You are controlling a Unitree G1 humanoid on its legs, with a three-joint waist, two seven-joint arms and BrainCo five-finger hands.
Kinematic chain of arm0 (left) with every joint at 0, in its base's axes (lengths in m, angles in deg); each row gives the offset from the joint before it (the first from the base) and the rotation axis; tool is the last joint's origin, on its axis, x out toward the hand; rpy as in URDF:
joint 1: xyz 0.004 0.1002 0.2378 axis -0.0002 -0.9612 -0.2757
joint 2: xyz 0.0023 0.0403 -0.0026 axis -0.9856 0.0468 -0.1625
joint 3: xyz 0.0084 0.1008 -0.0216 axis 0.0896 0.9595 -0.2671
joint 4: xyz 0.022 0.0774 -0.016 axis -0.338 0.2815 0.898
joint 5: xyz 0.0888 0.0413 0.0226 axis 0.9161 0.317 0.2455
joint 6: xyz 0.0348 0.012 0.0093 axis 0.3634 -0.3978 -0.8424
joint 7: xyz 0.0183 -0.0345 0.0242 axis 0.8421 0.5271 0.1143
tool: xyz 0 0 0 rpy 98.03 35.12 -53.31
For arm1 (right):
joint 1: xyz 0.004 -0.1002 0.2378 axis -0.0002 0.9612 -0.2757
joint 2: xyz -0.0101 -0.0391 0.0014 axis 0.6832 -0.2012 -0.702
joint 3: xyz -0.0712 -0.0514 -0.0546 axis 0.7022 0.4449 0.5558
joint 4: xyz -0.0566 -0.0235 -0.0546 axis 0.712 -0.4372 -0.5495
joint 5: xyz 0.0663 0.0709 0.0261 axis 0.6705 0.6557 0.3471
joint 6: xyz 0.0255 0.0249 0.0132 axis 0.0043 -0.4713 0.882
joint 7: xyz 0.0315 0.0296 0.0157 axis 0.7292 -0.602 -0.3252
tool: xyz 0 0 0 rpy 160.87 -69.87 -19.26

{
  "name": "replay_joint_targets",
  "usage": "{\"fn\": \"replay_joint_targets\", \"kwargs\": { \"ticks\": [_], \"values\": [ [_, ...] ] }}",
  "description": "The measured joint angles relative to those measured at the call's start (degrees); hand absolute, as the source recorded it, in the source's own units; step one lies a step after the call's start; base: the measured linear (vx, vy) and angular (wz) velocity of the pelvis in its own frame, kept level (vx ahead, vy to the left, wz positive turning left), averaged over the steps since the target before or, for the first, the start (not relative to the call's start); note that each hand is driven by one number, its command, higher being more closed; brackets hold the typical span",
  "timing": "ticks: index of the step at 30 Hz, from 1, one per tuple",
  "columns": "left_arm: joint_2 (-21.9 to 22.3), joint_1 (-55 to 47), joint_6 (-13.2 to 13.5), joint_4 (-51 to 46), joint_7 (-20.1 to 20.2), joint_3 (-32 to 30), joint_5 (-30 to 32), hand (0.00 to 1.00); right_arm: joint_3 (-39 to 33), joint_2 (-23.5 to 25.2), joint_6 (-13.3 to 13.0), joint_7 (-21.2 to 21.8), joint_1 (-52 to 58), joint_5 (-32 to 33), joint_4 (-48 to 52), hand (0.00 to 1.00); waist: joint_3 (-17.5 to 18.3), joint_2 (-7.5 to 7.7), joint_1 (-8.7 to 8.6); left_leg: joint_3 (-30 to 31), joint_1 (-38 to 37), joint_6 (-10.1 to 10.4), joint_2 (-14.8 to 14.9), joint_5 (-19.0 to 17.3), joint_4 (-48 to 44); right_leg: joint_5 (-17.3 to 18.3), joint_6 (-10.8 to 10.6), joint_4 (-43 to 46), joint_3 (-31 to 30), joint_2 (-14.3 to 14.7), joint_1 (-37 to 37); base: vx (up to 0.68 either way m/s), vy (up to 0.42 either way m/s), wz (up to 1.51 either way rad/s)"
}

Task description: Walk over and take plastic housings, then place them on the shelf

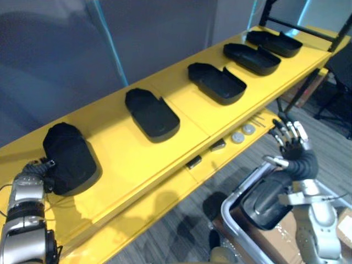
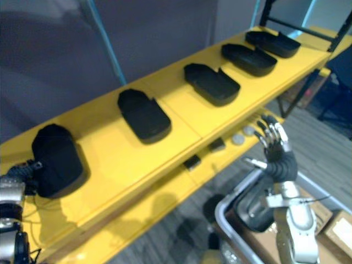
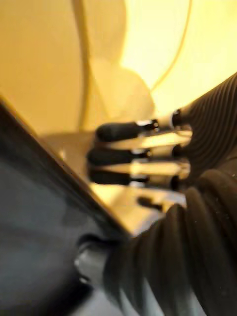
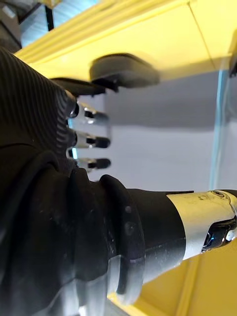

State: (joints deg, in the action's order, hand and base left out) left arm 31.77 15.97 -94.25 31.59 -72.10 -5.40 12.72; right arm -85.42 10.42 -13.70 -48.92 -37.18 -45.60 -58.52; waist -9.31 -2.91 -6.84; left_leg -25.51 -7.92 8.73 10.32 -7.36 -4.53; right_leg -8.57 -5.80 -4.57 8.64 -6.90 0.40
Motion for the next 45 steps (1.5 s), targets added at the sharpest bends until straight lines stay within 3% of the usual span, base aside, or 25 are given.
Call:
{"fn": "replay_joint_targets", "kwargs": {
  "ticks": [7, 15, 18, 21, 23, 25, 26, 28, 31, 35, 38, 42, 45],
  "values": [
    [0.35, -1.05, 11.49, -6.75, -15.10, -0.46, -4.81, 0.00, 1.70, 0.02, -1.72, 1.56, 0.05, 0.06, -2.02, 0.00, 1.80, 0.07, 0.49, 0.57, 0.02, -0.10, -0.09, 0.16, 0.12, 0.00, 0.00, -0.02, 0.59, -0.16, 0.35, 0.00, 0.000, 0.02],
    [5.19, -5.56, 17.45, -19.84, -21.83, -1.01, -4.92, 0.00, 3.86, 1.20, -2.92, 1.31, -2.16, 0.08, -4.14, 0.00, 3.79, -0.41, 1.82, 2.78, -0.11, -0.18, -0.42, 2.14, 2.38, 0.00, 0.00, -0.02, 3.06, -0.26, 1.08, -0.02, -0.014, 0.15],
    [7.72, -9.10, 19.56, -32.50, -25.51, -4.73, -5.51, 0.00, 4.14, 2.01, -3.66, -0.67, -2.37, 0.08, -4.16, 0.00, 4.35, -0.54, 3.09, 3.87, -0.09, -0.21, -0.30, 2.29, 2.37, 0.05, 0.07, -0.02, 4.26, -0.31, 1.88, -0.05, -0.012, 0.20],
    [13.64, -16.10, 23.59, -48.31, -29.64, -10.63, -7.65, 0.00, 4.39, 4.61, -4.34, -2.70, -3.45, 0.06, -4.10, 0.00, 5.03, -1.13, 4.00, 5.78, -0.11, -0.28, -0.36, 2.32, 2.30, 0.33, 0.37, -0.02, 6.21, -0.57, 3.34, -0.02, 0.004, 0.31],
    [21.80, -24.75, 29.21, -62.62, -31.24, -13.64, -7.88, 0.00, 4.75, 7.06, -4.60, -3.93, -3.57, 0.02, -3.93, 0.00, 5.50, -1.49, 6.14, 7.14, 0.21, -0.45, -0.48, 2.46, 2.46, 0.59, 0.46, -0.03, 7.91, -0.81, 3.90, -0.02, 0.003, 0.31],
    [28.83, -32.03, 33.21, -70.69, -31.34, -15.48, -7.31, 0.00, 5.17, 9.02, -4.61, -4.44, -3.60, 0.01, -3.89, 0.00, 5.78, -1.60, 7.56, 8.86, 0.98, -0.74, -0.67, 2.74, 2.46, 0.86, 0.25, -0.04, 9.50, -1.09, 4.35, -0.02, 0.002, 0.38],
    [31.11, -34.24, 34.35, -72.60, -31.16, -15.93, -7.30, 0.00, 5.31, 9.59, -4.61, -4.45, -3.61, -0.02, -3.86, 0.00, 5.76, -1.58, 7.75, 9.53, 1.06, -0.69, -0.72, 2.92, 2.51, 0.97, 0.29, -0.05, 10.27, -1.17, 4.71, -0.02, -0.002, 0.50],
    [37.23, -41.26, 37.95, -76.82, -29.89, -16.69, -7.39, 0.00, 6.58, 11.28, -4.59, -4.70, -3.74, -0.99, -3.87, 0.00, 5.99, -1.35, 9.92, 11.38, 1.11, -0.85, -0.80, 3.49, 2.98, 1.57, -0.02, -0.06, 12.03, -1.26, 5.85, -0.01, -0.005, 0.46],
    [39.02, -44.69, 41.90, -78.66, -26.24, -17.51, -7.62, 0.00, 8.81, 12.39, -4.54, -5.86, -5.03, -4.60, -3.89, 0.00, 6.29, -0.52, 11.20, 12.73, 2.35, -0.83, -0.73, 4.27, 3.41, 2.45, 0.09, -0.52, 14.38, -1.45, 6.06, -0.05, -0.009, 0.42],
    [38.87, -44.32, 45.85, -79.69, -20.48, -16.91, -9.87, 0.00, 9.57, 12.39, -4.50, -9.37, -6.37, -8.06, -4.00, 0.00, 6.60, 0.15, 10.83, 12.49, 2.64, -0.87, -0.94, 4.81, 4.12, 2.68, -0.21, -0.55, 14.63, -1.71, 5.57, -0.01, 0.011, 0.06],
    [38.57, -43.34, 48.94, -79.71, -16.81, -10.97, -13.41, 0.00, 9.30, 11.95, -4.43, -14.68, -6.19, -12.60, -4.01, 0.00, 6.98, 0.73, 10.00, 10.20, 1.83, -0.88, -0.77, 5.07, 4.48, 2.41, -0.27, -0.49, 12.21, -1.44, 3.98, 0.04, 0.032, -0.35],
    [38.36, -39.11, 49.19, -79.34, -16.86, -0.31, -14.03, 0.00, 1.94, 11.94, -3.44, -18.23, -2.90, -15.63, -3.20, 0.00, 6.55, 1.44, 6.70, 2.94, -0.31, 0.34, -0.03, 4.31, 3.99, 0.52, 0.08, -0.01, 5.19, -0.29, 1.55, 0.08, 0.030, -0.92],
    [38.27, -33.48, 49.02, -76.72, -18.92, 4.77, -13.64, 0.00, -6.99, 11.64, -3.51, -18.37, 2.55, -13.05, 1.36, 0.00, 5.49, 1.24, 2.67, -3.24, -3.58, 0.93, 0.84, 2.06, 3.21, 0.36, 0.23, 0.00, -0.23, 1.22, 1.26, 0.03, 0.016, -1.00]
  ]
}}
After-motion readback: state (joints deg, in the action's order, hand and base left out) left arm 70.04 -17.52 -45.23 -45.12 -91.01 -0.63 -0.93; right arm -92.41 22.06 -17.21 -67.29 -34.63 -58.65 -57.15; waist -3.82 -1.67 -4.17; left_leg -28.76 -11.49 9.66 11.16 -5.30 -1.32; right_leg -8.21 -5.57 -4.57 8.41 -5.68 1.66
